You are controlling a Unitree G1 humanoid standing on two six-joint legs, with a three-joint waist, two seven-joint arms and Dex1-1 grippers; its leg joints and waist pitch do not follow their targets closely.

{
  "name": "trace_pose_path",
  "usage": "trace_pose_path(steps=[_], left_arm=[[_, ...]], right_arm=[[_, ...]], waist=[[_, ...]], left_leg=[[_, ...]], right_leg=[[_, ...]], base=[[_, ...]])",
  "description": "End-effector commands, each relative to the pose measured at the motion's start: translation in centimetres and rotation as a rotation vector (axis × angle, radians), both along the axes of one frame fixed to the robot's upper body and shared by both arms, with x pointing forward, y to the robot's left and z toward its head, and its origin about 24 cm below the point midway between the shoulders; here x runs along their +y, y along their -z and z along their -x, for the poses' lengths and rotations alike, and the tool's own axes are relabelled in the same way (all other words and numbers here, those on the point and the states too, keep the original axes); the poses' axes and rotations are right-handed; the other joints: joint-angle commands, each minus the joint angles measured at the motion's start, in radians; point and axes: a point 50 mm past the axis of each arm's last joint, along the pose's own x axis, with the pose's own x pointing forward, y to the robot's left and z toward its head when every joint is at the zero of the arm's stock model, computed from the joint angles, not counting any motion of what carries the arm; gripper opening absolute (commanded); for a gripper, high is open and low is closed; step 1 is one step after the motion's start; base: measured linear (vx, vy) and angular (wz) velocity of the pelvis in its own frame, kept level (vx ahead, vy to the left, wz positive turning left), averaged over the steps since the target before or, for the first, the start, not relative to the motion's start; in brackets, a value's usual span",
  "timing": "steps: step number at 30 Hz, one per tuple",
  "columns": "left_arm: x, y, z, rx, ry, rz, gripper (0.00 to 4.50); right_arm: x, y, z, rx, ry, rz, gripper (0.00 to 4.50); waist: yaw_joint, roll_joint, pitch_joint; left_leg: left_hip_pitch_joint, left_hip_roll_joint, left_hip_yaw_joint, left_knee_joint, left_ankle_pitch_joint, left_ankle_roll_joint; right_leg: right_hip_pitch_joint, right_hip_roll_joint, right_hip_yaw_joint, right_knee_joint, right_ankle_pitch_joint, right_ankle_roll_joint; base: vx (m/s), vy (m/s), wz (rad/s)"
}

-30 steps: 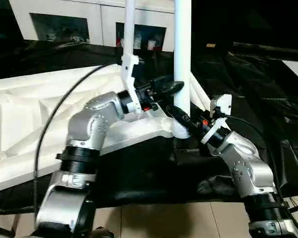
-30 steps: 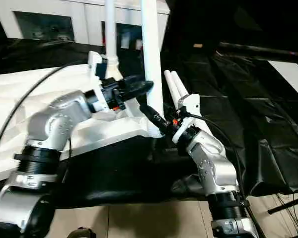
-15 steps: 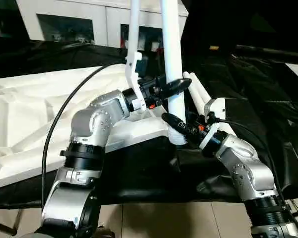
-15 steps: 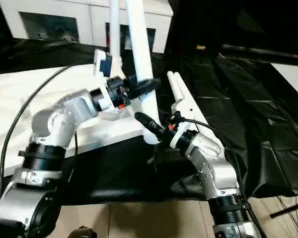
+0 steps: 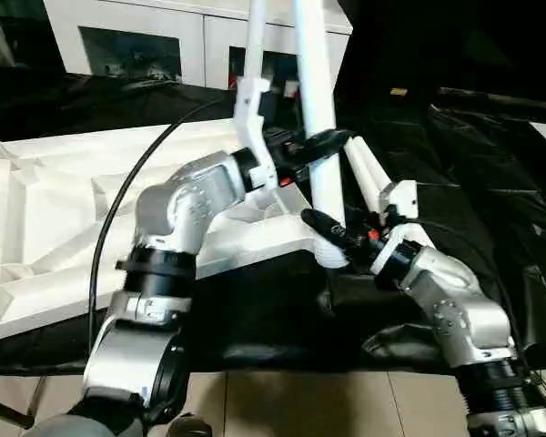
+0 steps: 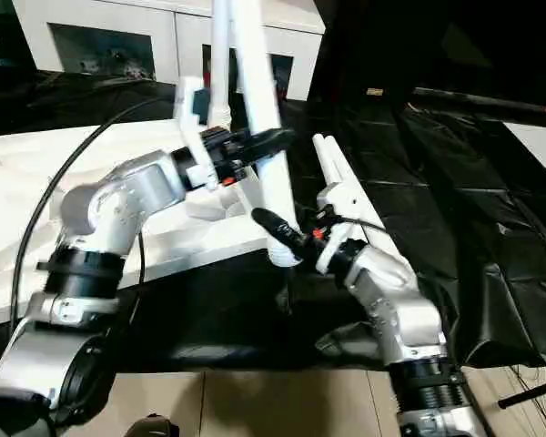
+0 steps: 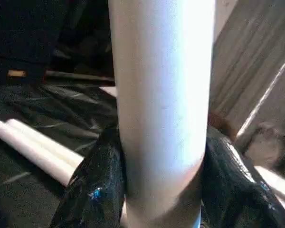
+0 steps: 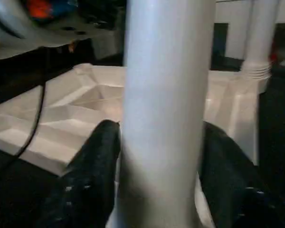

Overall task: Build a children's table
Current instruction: Insert table leg to table base

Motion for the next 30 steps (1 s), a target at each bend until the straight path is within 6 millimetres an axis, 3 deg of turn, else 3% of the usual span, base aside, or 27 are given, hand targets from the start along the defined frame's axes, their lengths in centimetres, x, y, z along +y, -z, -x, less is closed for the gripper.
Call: trace_pose_path(steps=[1, 4, 9, 11, 14, 30], left_arm=[[0.0, -0.8, -0.4, -0.049, -0.049, -0.059, 1.86], [-0.3, -1.1, -0.3, -0.053, -0.056, -0.078, 1.84], [-0.8, -1.3, 0.0, -0.055, -0.035, -0.083, 1.84], [-0.9, -1.3, 0.0, -0.060, -0.039, -0.099, 1.84], [-1.0, -1.4, 0.0, -0.058, -0.038, -0.105, 1.84], [-1.6, -1.5, 0.3, -0.112, -0.010, -0.164, 1.84]], right_arm=[[-1.1, -1.1, 0.0, 0.028, -0.037, -0.028, 2.64], [-2.0, -1.4, 0.1, 0.084, -0.083, -0.012, 3.04], [-2.7, -2.2, 0.1, 0.122, -0.133, 0.001, 3.07], [-2.8, -2.6, -0.4, 0.120, -0.115, 0.010, 3.07], [-3.0, -3.1, -1.2, 0.130, -0.079, 0.029, 3.07], [-1.9, -2.7, -2.0, 0.193, -0.144, 0.149, 3.07]], waist=[[0.002, -0.001, -0.079], [0.006, -0.001, -0.079], [0.009, -0.003, -0.081], [0.010, -0.009, -0.081], [0.010, -0.007, -0.080], [0.020, -0.011, -0.082]], left_leg=[[0.023, 0.018, 0.000, -0.054, -0.119, 0.034], [0.022, 0.018, 0.001, -0.051, -0.107, 0.029], [0.023, 0.019, 0.002, -0.048, -0.089, 0.032], [0.022, 0.019, 0.002, -0.048, -0.091, 0.028], [0.022, 0.019, 0.003, -0.049, -0.107, 0.014], [0.022, 0.019, 0.003, -0.046, -0.091, 0.003]], right_leg=[[0.056, -0.055, 0.037, -0.063, 0.024, -0.202], [0.055, -0.058, 0.038, -0.063, 0.026, -0.202], [0.055, -0.059, 0.036, -0.060, 0.037, -0.224], [0.055, -0.059, 0.035, -0.060, 0.030, -0.222], [0.053, -0.061, 0.035, -0.063, -0.014, -0.216], [0.053, -0.062, 0.035, -0.059, 0.003, -0.208]], base=[[0.000, 0.000, 0.00], [0.000, 0.000, 0.00], [0.000, 0.000, 0.00], [0.000, 0.000, 0.00], [0.000, 0.000, 0.00], [0.000, 0.000, 0.00]])
